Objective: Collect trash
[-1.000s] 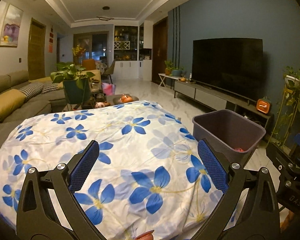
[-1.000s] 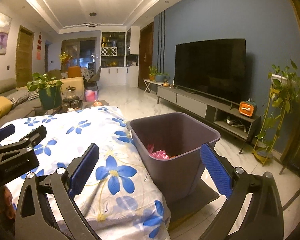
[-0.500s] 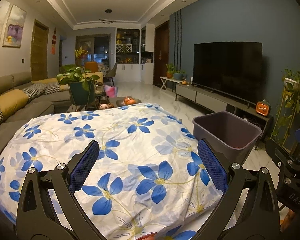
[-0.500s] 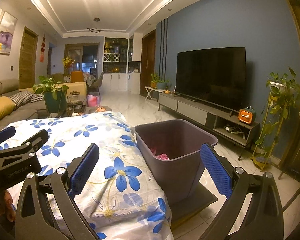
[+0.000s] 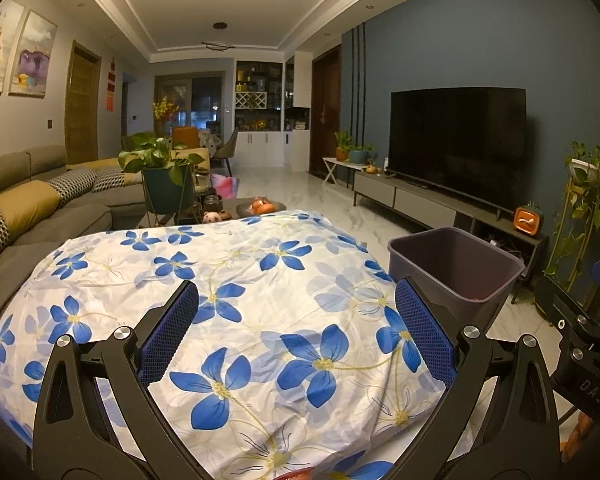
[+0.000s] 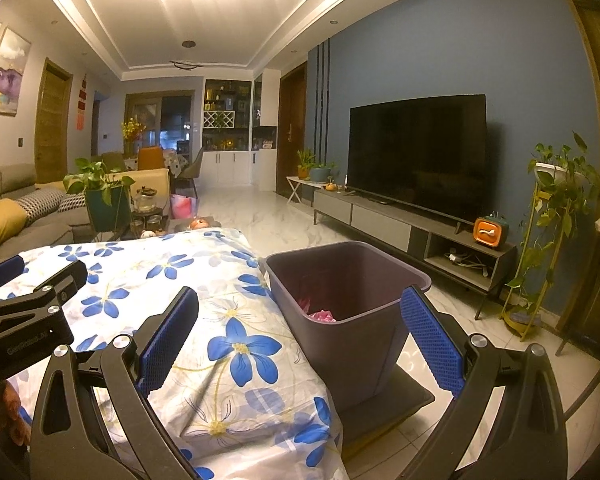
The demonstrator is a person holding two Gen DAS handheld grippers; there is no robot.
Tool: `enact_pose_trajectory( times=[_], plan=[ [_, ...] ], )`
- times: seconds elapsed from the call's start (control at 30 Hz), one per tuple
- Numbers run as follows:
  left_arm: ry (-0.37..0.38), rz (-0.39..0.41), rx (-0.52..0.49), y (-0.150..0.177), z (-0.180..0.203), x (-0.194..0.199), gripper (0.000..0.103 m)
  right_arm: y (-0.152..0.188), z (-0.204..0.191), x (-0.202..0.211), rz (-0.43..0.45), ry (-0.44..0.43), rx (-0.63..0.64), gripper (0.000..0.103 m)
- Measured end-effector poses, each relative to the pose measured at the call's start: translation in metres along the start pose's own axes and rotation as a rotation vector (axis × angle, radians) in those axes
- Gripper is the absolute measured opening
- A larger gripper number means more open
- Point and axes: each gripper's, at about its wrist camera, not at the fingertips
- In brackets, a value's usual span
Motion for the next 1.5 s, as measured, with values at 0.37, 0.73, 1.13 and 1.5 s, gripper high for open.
enact_pose_trajectory(
  times=[0.37,0.73,1.13,1.5],
  plan=[
    [-0.006,-0.005,0.001,-0.0008,-0.0007,0.0003,0.097,-0.0026,-0.0005,-0.0008,-0.002,0.001,-0.003,0.097],
    [-0.005,0.0,-0.026,0.0011,0.0035,-0.0013,0.078,-0.0038,-0.0003,-0.0012,0.001,0.006,-0.005,0.097],
    [-0.001,-0.005,-0.031,0.002,0.0058,-0.0019,0.077,-0.0055,-0.0008,-0.0027,0.007,0.008,-0.008,0.097],
    [-0.008,0.006,-0.033,0.0022,0.0042,-0.0008,0.09,-0.0042,-0.0007,-0.0016,0.017,0.015,-0.032,0.097]
  ],
)
Point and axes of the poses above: each gripper's, at about its wrist camera, not at the fingertips, and x roughly against the way its jaws point, z to its right, y to its underside, and after that the axes turned 5 degrees about z, right-handed
